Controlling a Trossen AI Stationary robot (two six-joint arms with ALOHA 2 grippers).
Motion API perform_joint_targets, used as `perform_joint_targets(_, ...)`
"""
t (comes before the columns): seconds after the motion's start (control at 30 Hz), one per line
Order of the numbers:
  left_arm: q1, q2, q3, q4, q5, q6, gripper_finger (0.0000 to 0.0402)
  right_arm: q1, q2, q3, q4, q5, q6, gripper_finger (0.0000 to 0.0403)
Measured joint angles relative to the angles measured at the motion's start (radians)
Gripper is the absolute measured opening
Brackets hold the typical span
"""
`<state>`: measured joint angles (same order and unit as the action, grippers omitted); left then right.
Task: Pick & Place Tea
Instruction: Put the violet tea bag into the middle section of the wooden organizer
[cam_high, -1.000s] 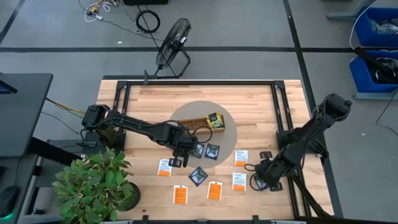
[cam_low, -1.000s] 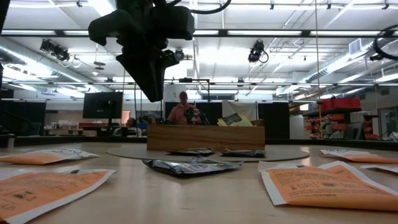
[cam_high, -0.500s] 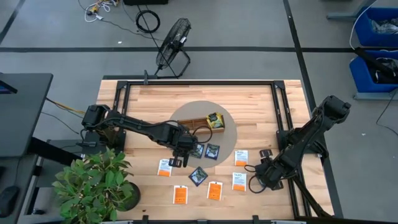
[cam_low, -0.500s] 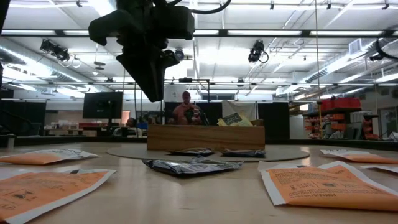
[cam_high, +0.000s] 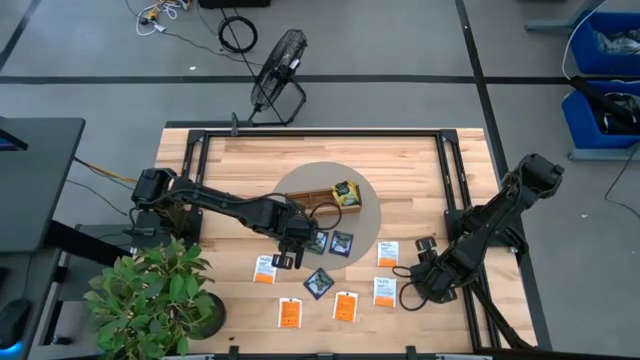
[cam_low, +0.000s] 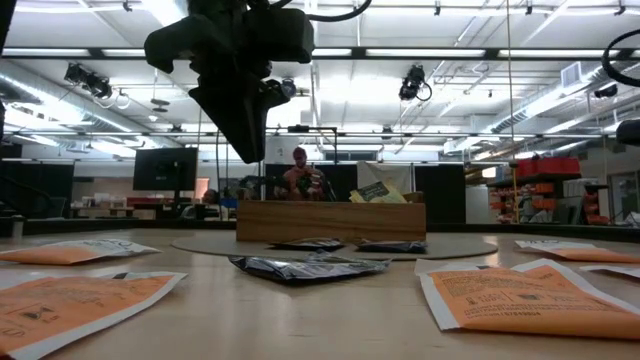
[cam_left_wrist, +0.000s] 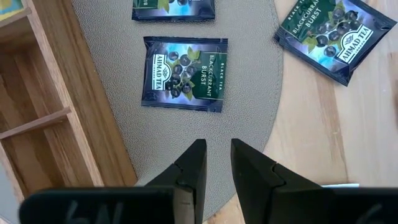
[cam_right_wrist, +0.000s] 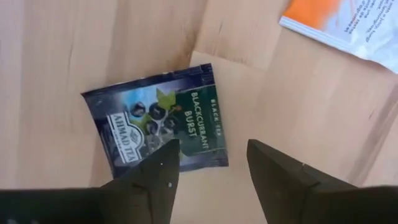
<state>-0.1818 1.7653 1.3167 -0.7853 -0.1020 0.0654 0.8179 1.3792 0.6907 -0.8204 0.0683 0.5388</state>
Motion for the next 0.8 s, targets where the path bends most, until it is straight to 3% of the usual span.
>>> perform_joint_targets(0.37, 0.0, 0.0, 0.0, 0.0, 0.0, 0.0, 0.0078, -0.001, -0.003, -0.098, 0.123, -0.06, -0.01, 0.0197)
perform_joint_targets(0.6, 0.0, 0.0, 0.0, 0.0, 0.0, 0.0, 0.0078, -0.001, -0.003, -0.101, 0.132, 0.015, -0.044, 0.0196)
perform_joint_targets(0.8, 0.0, 0.0, 0.0, 0.002, 0.0, 0.0, 0.0078, -0.001, -0.006, -0.139, 0.209, 0.019, -0.05, 0.0161)
